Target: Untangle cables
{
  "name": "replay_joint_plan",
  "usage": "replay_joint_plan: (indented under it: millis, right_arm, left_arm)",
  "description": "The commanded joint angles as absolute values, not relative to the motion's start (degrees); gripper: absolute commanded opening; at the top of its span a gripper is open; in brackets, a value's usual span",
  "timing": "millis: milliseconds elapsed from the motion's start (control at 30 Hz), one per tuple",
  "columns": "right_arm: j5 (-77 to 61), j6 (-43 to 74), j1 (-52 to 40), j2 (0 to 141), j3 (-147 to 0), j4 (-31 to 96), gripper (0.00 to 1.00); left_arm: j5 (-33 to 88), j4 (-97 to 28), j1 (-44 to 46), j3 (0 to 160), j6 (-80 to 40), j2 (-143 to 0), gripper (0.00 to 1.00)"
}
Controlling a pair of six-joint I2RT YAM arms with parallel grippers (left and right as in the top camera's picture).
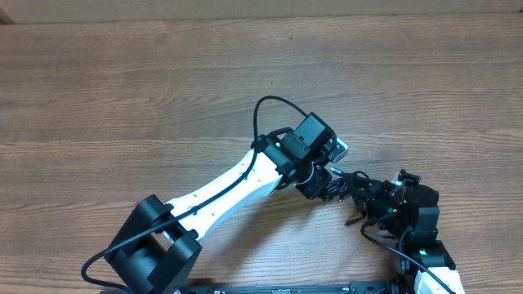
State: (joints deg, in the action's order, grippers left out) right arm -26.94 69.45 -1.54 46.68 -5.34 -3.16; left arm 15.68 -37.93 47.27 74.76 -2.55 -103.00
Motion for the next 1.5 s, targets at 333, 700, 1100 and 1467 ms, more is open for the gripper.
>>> replay_joint_plan:
  millis: [333, 700, 1100, 1467]
  right_arm:
    - [-24.7, 69.0, -1.9, 50.3, -0.5, 1.6, 0.07]
    - [-25.8, 71.2, -1.9, 50.3, -0.5, 1.6, 0.07]
    - [-25.8, 71.8, -1.9, 50.3, -0.5, 1.6, 0.07]
    - [-25.7, 71.7, -1.9, 50.3, -0.5, 1.9, 0.07]
  left_arm:
    - [19.2, -37.5, 47.7, 75.3, -1.2, -104.6, 0.69]
    - [19.0, -35.5, 47.8, 73.8, -1.2, -104.6, 0.71]
    - [16.5, -34.8, 49.5, 73.6, -1.2, -107.8, 0.75]
    - [14.4, -35.6, 49.8, 73.6, -1.3, -112.8, 0.29]
